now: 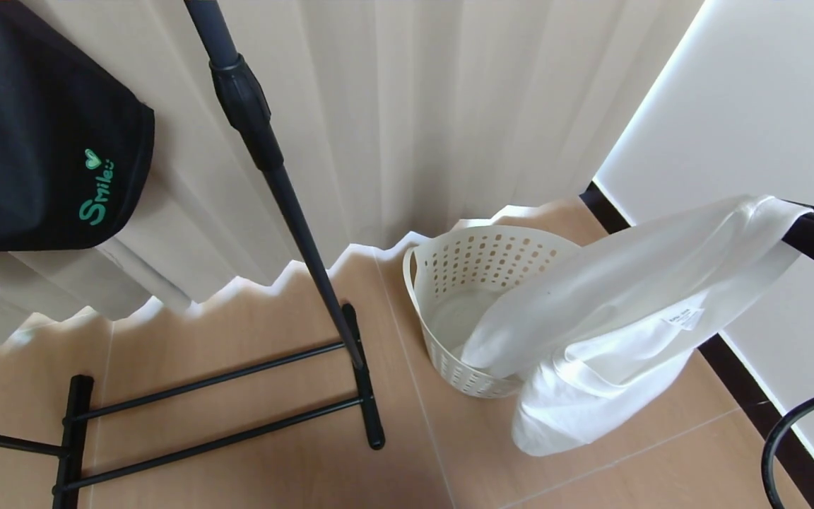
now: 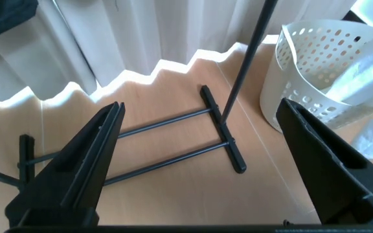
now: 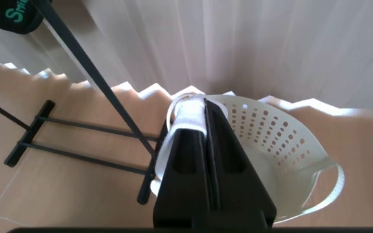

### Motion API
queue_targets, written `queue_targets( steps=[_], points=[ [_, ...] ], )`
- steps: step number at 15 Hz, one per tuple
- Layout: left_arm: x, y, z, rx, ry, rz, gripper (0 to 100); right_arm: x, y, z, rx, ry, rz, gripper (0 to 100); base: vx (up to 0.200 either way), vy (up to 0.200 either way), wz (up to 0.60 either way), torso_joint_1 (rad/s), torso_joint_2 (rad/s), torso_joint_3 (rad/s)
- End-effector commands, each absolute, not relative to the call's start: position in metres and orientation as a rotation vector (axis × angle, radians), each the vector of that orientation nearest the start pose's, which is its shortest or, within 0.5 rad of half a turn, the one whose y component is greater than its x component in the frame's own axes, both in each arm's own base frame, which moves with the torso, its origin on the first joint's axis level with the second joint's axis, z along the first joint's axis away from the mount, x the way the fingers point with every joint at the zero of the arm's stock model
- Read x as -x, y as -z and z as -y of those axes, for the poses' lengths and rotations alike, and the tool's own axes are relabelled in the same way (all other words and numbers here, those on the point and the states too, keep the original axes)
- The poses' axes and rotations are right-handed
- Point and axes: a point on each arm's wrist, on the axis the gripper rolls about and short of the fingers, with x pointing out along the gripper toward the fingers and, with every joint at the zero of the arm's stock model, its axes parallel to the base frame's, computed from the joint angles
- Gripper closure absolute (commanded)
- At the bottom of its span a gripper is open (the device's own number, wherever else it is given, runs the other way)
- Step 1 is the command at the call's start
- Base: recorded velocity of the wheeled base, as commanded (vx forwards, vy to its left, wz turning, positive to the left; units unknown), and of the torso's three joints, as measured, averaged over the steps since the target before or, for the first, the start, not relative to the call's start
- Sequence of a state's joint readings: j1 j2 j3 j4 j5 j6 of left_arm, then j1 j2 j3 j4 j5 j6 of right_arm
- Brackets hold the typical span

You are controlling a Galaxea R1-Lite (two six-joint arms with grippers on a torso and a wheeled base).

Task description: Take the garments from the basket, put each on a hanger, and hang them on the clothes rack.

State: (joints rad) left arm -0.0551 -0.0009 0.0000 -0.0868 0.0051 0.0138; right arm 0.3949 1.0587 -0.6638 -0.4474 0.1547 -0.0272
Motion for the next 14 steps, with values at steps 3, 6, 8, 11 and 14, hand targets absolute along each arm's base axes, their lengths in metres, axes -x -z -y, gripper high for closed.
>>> queue_targets(
  steps=[3, 6, 8, 11, 14],
  points=[
    [0.0232, -0.0844, -0.0014, -0.011, 0.047, 0.088, 0, -0.1428, -0.2660, -0.0586, 0.024, -0.523, 0.033, 100, 0.000, 0.000, 0.00, -0.001, 0.00, 0.201],
    [0.0231, -0.0844, -0.0014, -0.011, 0.048, 0.088, 0, -0.1453, -0.2616, -0.0587, 0.029, -0.517, 0.016, 100, 0.000, 0.000, 0.00, 0.002, 0.00, 0.199],
    [0.0232, -0.0844, -0.0013, -0.011, 0.048, 0.088, 0, -0.1446, -0.2621, -0.0585, 0.029, -0.517, 0.019, 100, 0.000, 0.000, 0.00, 0.000, 0.00, 0.203],
    [0.0231, -0.0844, -0.0014, -0.011, 0.048, 0.088, 0, -0.1457, -0.2612, -0.0568, 0.029, -0.503, 0.014, 100, 0.000, 0.000, 0.00, 0.022, -0.22, 0.009],
    [0.0232, -0.0844, -0.0014, -0.011, 0.050, 0.088, 0, -0.1453, -0.2615, -0.0567, 0.029, -0.503, 0.015, 100, 0.000, 0.000, 0.00, 0.063, -0.42, -0.142]
  ],
)
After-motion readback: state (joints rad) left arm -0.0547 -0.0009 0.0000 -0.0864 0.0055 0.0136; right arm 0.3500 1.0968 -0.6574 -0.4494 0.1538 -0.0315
